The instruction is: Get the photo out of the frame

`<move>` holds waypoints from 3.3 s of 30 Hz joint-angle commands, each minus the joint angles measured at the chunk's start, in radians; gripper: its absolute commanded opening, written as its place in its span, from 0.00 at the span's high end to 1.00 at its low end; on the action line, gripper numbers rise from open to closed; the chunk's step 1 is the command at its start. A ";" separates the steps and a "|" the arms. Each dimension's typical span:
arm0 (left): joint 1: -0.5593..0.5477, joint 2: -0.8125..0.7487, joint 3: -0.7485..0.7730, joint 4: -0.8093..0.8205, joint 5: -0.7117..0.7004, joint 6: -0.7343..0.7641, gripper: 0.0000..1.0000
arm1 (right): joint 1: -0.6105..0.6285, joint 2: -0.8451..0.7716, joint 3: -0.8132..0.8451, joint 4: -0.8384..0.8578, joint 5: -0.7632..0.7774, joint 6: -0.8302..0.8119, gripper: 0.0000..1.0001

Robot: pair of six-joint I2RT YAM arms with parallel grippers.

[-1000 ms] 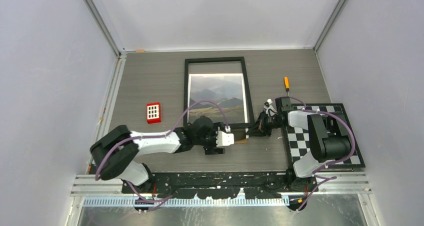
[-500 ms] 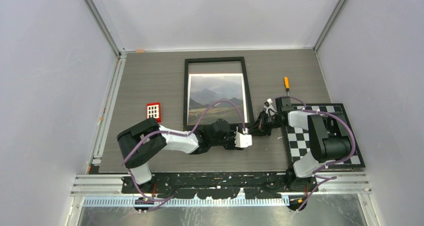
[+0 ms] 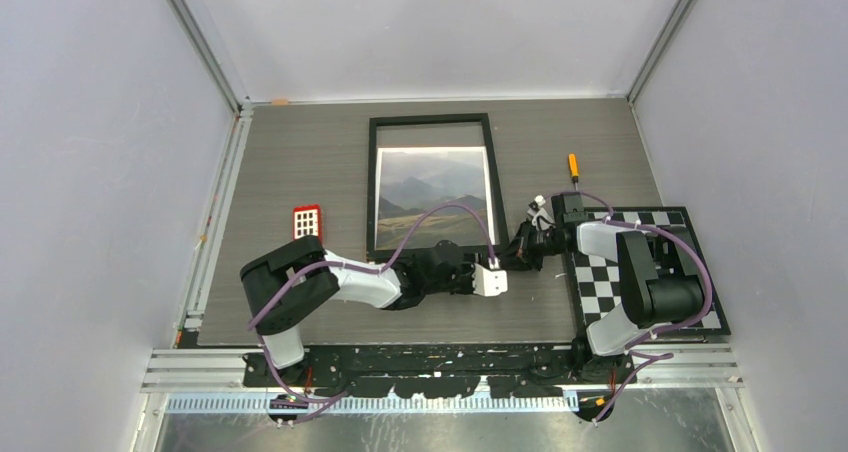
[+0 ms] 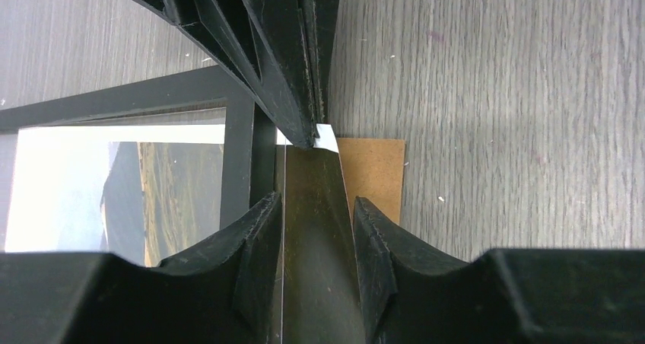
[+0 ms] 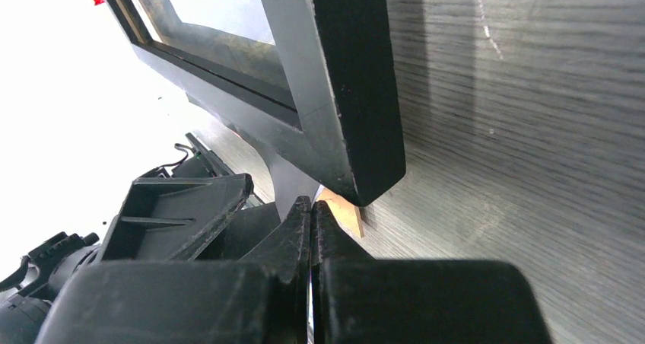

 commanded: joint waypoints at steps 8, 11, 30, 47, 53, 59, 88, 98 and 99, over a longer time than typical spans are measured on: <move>-0.008 -0.028 -0.035 0.008 -0.058 0.078 0.60 | -0.002 -0.033 0.006 0.046 -0.041 0.022 0.99; -0.010 -0.017 -0.032 0.004 -0.094 0.081 0.59 | -0.002 -0.033 0.006 0.046 -0.039 0.023 0.99; -0.020 -0.003 -0.027 0.025 -0.142 0.042 0.51 | -0.011 -0.028 0.012 0.033 -0.042 0.021 0.99; -0.018 -0.031 -0.023 0.047 -0.164 0.036 0.65 | -0.009 0.028 0.063 -0.058 -0.028 0.024 0.47; -0.015 -0.024 -0.006 0.047 -0.157 0.038 0.66 | 0.002 0.074 0.101 -0.090 -0.045 0.048 0.56; -0.011 -0.020 0.005 0.038 -0.147 0.034 0.67 | 0.026 0.067 0.115 -0.128 -0.015 0.053 0.58; -0.011 0.047 0.043 0.004 -0.141 0.049 0.42 | 0.040 0.099 0.166 -0.145 -0.030 0.061 1.00; 0.015 0.000 0.013 -0.076 -0.229 0.038 0.55 | 0.030 0.099 0.161 -0.152 -0.048 0.053 1.00; 0.020 -0.012 0.004 -0.084 -0.229 0.044 0.56 | 0.028 0.103 0.162 -0.155 -0.051 0.053 1.00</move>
